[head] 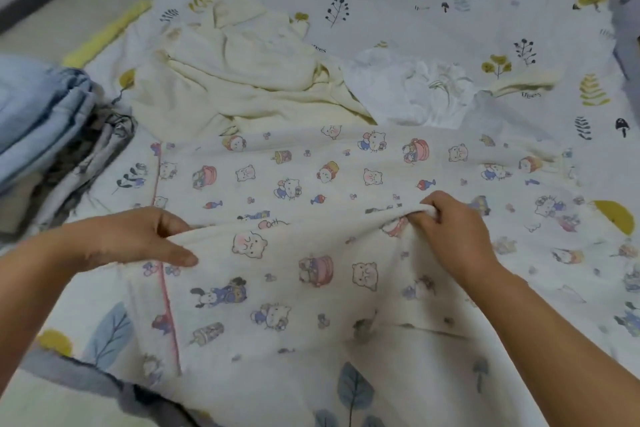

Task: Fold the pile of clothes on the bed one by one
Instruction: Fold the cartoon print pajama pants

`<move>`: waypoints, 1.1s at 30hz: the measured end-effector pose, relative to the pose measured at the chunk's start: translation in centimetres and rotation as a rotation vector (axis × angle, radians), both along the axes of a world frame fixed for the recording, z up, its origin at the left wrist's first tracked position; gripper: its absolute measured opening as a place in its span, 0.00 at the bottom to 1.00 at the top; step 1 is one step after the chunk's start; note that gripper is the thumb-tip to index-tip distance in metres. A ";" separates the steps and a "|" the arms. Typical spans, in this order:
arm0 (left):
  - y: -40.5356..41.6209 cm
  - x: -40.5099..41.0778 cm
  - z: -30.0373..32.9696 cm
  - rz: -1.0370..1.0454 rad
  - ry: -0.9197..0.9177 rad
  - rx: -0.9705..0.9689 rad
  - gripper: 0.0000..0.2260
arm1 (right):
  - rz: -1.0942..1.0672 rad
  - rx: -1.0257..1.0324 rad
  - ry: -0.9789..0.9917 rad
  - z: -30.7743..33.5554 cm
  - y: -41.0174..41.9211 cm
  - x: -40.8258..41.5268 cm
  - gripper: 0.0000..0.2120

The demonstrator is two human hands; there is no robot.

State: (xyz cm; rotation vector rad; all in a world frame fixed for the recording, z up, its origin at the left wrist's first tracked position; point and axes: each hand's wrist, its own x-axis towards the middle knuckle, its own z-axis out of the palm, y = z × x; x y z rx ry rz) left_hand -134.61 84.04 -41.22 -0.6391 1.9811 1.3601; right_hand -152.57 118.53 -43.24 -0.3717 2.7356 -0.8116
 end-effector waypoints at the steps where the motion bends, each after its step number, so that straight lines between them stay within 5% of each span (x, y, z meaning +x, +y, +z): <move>1: -0.7 0.2 -0.5 0.086 0.013 -0.090 0.31 | 0.030 0.080 -0.001 -0.7 -0.7 0.4 0.08; 4: -0.8 1.1 -4.0 0.404 0.025 -0.289 0.22 | 0.107 0.365 -0.010 -3.4 -2.5 1.7 0.24; 8: 1.8 2.5 -8.7 0.517 -0.121 -0.344 0.20 | 0.173 0.506 0.015 -6.4 -3.6 2.9 0.26; 12: 3.8 2.3 -10.4 0.549 -0.066 -0.425 0.14 | 0.169 0.603 0.037 -7.2 -4.3 2.6 0.22; 16: 3.5 2.4 -10.0 0.634 0.092 -0.541 0.10 | 0.199 0.674 -0.040 -6.6 -5.1 2.4 0.03; 18: 1.9 3.3 -8.9 0.679 0.199 -0.653 0.05 | 0.187 0.605 0.004 -6.3 -6.0 2.8 0.03; 23: -5.4 6.2 -7.4 0.513 0.034 -0.978 0.09 | 0.226 0.431 0.199 -6.7 -10.2 5.1 0.06; 26: -7.0 6.5 -7.7 0.522 -0.020 -1.056 0.12 | 0.286 0.444 0.269 -7.6 -12.1 6.8 0.24; 29: -5.7 5.5 -9.1 0.371 0.194 -1.212 0.19 | 0.250 0.508 0.198 -8.9 -12.5 8.6 0.34; 33: 0.3 4.1 -11.8 -0.028 0.405 -1.034 0.28 | 0.241 0.499 0.082 -10.6 -11.6 10.7 0.35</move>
